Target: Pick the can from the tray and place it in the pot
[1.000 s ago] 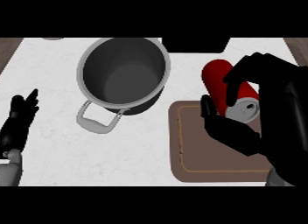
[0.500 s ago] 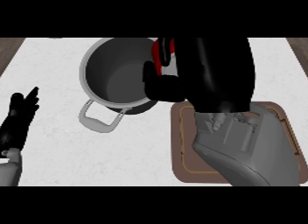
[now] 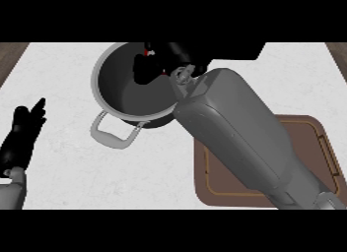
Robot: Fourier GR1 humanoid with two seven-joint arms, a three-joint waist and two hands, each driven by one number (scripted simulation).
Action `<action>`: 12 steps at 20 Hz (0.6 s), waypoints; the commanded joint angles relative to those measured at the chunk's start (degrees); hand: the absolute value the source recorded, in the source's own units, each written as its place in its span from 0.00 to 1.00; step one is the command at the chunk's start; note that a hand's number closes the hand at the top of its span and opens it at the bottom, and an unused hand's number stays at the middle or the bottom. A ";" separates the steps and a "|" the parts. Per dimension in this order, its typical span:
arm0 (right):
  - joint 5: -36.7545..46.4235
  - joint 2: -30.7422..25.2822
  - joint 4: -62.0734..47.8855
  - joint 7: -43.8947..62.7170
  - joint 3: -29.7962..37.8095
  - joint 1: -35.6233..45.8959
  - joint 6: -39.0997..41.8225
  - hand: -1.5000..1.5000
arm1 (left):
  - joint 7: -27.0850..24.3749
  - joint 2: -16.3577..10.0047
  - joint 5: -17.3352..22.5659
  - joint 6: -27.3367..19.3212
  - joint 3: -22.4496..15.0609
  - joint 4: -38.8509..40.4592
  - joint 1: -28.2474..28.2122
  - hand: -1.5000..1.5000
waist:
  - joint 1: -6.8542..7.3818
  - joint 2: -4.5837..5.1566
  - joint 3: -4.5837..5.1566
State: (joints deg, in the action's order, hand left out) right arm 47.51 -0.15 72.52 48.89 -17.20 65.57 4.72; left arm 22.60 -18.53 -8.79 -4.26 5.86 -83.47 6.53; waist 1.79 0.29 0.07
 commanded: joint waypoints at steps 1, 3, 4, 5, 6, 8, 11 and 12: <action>-4.27 0.14 -9.49 -3.55 -2.44 1.27 -3.23 1.00 | -0.41 2.33 -2.47 -2.54 -1.19 3.02 2.10 0.50 | -0.43 0.10 0.00; -9.68 0.14 -13.04 -1.58 -1.98 0.48 -10.28 1.00 | 0.48 1.19 -1.13 -0.72 -0.69 1.45 2.72 0.50 | 0.70 0.33 0.00; -12.65 0.14 -16.24 0.12 -1.34 4.56 -7.09 1.00 | -2.95 2.35 -1.88 -1.48 -1.21 3.98 1.11 0.50 | 1.07 0.43 0.06; -13.41 0.14 -18.38 -1.54 -2.36 2.49 -10.83 0.00 | -0.60 0.15 -0.33 0.61 0.22 2.56 2.26 0.50 | 1.24 0.41 0.02; -14.95 0.14 -21.54 -4.11 -2.49 2.94 -12.56 0.00 | 0.80 0.73 -0.58 -0.08 -0.11 1.09 2.69 0.50 | 1.80 0.54 0.00; -18.14 0.15 -21.61 -6.08 -5.50 0.62 -17.80 0.00 | 2.99 0.89 -0.43 0.67 -0.70 -0.71 2.36 0.50 | 1.25 0.22 -0.04; -23.10 0.15 -22.93 -9.50 -6.12 1.44 -25.90 0.00 | 0.53 0.83 -0.81 1.04 -1.11 -0.71 1.25 0.50 | 2.39 0.42 -0.04; -24.24 0.15 -21.93 -11.74 -3.44 0.95 -25.87 0.00 | 0.97 1.81 -1.69 -0.32 -1.35 0.35 1.45 0.50 | 1.16 0.31 -0.06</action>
State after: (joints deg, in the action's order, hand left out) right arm 28.56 0.00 51.63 41.49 -21.42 67.53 -14.58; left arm 22.83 -17.33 -9.80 -4.12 5.04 -82.69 8.21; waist 3.32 0.69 0.05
